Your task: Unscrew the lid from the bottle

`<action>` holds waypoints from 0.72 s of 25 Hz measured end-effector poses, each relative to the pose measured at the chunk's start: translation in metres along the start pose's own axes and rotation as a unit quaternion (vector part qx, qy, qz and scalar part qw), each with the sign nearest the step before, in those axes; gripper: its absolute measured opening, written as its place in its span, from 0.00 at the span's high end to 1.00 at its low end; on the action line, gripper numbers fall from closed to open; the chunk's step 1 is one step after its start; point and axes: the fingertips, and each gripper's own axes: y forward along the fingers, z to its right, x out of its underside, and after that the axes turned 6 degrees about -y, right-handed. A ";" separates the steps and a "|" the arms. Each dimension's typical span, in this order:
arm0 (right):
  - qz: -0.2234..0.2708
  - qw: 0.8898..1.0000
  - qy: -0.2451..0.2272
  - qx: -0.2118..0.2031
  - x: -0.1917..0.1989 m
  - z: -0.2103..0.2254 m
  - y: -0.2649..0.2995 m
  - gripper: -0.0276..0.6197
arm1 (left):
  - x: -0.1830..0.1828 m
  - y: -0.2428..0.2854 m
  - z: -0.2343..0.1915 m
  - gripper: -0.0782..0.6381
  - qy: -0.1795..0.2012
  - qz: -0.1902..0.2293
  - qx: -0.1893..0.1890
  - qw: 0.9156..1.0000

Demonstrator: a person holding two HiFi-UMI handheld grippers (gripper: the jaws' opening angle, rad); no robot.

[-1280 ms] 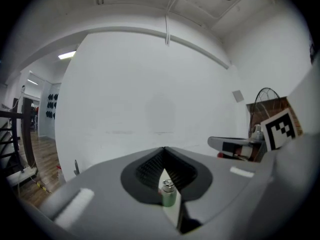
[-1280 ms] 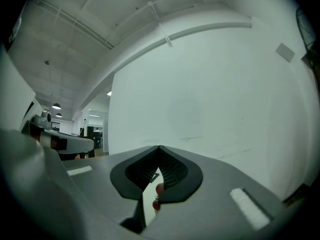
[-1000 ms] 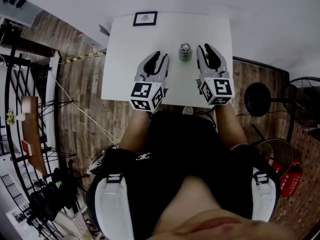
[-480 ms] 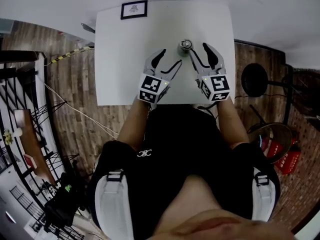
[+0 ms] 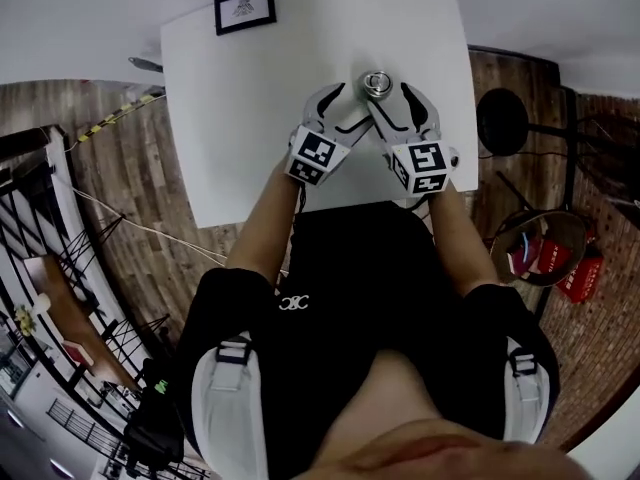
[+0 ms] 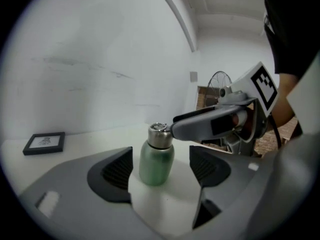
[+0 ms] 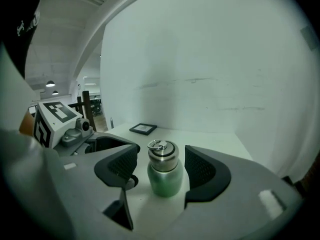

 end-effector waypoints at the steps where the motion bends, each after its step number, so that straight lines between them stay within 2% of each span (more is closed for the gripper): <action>1: -0.004 1.000 0.003 0.007 0.003 -0.001 0.003 0.54 | 0.001 0.004 -0.001 0.36 0.005 0.000 0.012 1.000; 7: -0.023 0.998 0.018 0.064 0.016 0.004 0.015 0.53 | 0.017 0.034 -0.003 0.36 0.037 -0.023 0.074 0.996; 11: -0.030 0.996 0.029 0.079 0.018 0.007 0.024 0.52 | 0.013 0.049 -0.005 0.36 0.039 -0.016 0.101 0.994; 16: -0.031 0.995 0.027 0.092 0.018 0.006 0.032 0.52 | 0.020 0.056 -0.008 0.36 0.064 -0.014 0.106 0.992; 18: -0.026 0.994 0.012 0.102 0.016 0.008 0.032 0.55 | 0.019 0.055 -0.009 0.37 0.068 -0.007 0.111 0.991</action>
